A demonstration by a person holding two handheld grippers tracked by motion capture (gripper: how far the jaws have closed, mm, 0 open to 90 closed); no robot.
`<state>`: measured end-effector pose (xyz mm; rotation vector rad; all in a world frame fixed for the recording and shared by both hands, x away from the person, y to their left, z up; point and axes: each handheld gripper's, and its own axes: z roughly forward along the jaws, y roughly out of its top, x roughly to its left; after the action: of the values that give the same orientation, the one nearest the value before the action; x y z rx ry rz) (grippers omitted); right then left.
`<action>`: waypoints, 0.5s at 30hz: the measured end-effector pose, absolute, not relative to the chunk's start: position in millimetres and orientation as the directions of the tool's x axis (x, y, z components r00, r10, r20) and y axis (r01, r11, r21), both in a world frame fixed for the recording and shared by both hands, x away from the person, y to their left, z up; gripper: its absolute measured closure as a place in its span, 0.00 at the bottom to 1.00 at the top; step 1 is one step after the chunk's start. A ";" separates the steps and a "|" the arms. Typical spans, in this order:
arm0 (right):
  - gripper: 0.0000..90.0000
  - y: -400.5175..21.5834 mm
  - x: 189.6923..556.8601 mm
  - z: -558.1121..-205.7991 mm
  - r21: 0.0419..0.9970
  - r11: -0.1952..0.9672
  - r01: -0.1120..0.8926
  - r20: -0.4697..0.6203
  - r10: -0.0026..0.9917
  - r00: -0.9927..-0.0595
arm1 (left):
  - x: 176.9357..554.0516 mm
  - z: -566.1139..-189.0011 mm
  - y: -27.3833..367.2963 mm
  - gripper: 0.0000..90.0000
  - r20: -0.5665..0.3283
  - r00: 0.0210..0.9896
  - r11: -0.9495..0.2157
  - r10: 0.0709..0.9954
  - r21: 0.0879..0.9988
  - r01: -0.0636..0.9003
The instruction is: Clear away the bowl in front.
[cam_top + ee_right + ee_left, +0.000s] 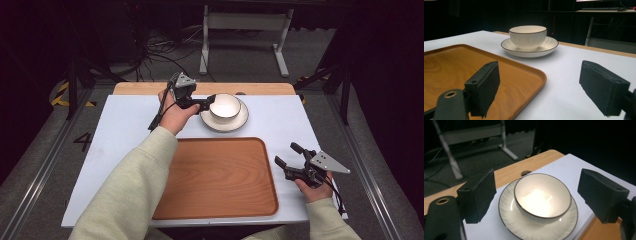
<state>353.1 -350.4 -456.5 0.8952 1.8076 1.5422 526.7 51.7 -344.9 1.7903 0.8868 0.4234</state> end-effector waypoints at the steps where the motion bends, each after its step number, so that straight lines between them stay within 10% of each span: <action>1: 0.19 -350.4 353.2 -456.5 0.988 0.100 0.114 -0.013 0.803 -0.596 | 529.7 -345.3 50.7 0.19 -0.127 0.659 -0.184 0.742 0.906 0.382; 15: 0.18 -350.7 352.5 -456.7 0.989 0.095 0.111 -0.013 0.810 -0.586 | 558.0 -345.2 34.8 0.33 -0.221 0.613 -0.170 0.758 0.841 0.513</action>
<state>352.5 -350.7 -456.7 0.9036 1.7922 1.5379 558.0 34.8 -345.2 1.8347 1.0245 0.3063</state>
